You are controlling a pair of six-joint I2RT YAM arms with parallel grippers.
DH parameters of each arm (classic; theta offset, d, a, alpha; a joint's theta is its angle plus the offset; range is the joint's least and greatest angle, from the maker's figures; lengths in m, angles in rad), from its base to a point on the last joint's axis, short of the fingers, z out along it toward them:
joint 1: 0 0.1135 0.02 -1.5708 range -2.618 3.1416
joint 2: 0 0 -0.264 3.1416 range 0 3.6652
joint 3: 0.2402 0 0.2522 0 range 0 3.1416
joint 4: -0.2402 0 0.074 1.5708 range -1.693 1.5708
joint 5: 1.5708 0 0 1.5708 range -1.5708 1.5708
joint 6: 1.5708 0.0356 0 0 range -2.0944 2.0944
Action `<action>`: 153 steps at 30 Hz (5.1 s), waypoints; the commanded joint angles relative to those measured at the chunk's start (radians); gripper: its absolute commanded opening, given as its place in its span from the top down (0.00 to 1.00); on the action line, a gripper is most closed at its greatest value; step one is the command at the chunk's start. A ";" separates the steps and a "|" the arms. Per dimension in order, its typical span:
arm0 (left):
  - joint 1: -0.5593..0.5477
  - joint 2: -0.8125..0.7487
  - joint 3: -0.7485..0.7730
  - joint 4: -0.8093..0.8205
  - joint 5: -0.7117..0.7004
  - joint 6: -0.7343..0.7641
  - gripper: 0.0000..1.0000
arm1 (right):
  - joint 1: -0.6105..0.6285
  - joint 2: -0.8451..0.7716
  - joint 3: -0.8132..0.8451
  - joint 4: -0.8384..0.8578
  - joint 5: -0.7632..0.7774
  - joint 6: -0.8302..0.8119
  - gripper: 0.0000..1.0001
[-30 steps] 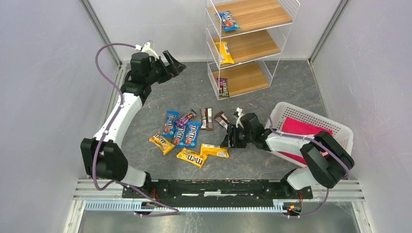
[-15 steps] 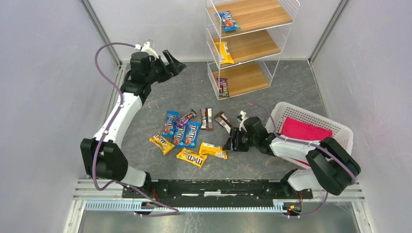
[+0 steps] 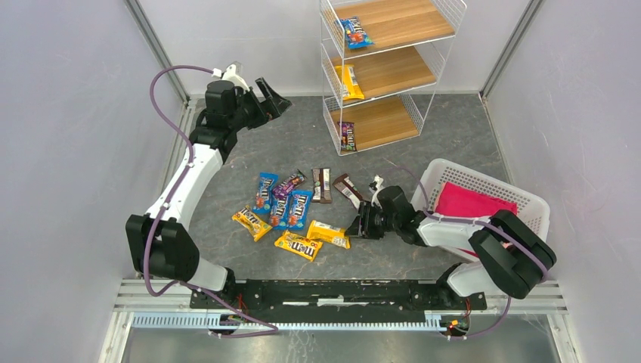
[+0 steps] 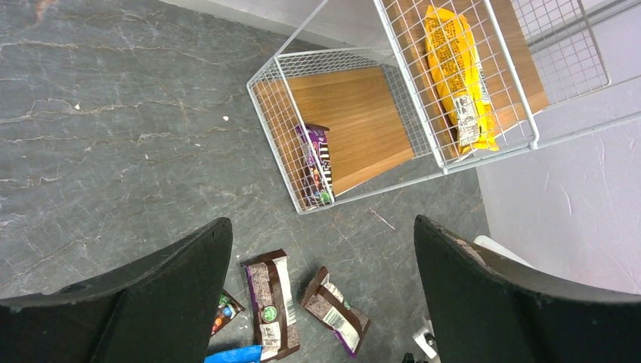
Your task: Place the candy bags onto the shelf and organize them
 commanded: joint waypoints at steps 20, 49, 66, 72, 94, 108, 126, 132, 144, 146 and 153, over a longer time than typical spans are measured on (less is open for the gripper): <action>-0.001 0.009 0.046 0.003 -0.016 0.058 0.05 | 0.016 -0.137 -0.077 0.092 0.129 0.074 0.99; -0.001 0.008 0.047 0.002 -0.014 0.056 0.05 | 0.033 0.058 -0.048 0.197 0.068 0.168 0.71; 0.002 0.011 0.048 0.003 -0.007 0.052 0.04 | 0.021 -0.274 -0.006 -0.028 0.167 0.053 1.00; 0.000 0.012 0.046 0.003 -0.009 0.052 0.05 | -0.021 -0.395 0.152 -0.254 0.307 -0.064 1.00; 0.001 0.007 0.050 0.002 0.000 0.050 0.04 | -0.227 -0.370 0.556 -0.016 0.791 -0.191 1.00; 0.002 0.010 0.052 0.002 0.013 0.045 0.04 | -0.305 0.054 0.729 0.327 0.711 -0.104 1.00; 0.002 0.025 0.053 0.007 0.039 0.027 0.05 | -0.304 0.316 0.814 0.448 0.684 0.039 1.00; 0.002 0.031 0.052 0.007 0.038 0.027 0.04 | -0.302 0.345 0.830 0.455 0.653 0.072 0.90; 0.002 0.034 0.052 0.007 0.035 0.029 0.04 | -0.299 0.392 0.891 0.417 0.619 0.070 0.84; 0.002 0.037 0.050 0.007 0.035 0.030 0.04 | -0.300 0.381 0.884 0.406 0.616 0.060 0.76; 0.001 0.040 0.048 0.007 0.032 0.030 0.05 | -0.301 0.274 0.831 0.290 0.620 0.015 0.48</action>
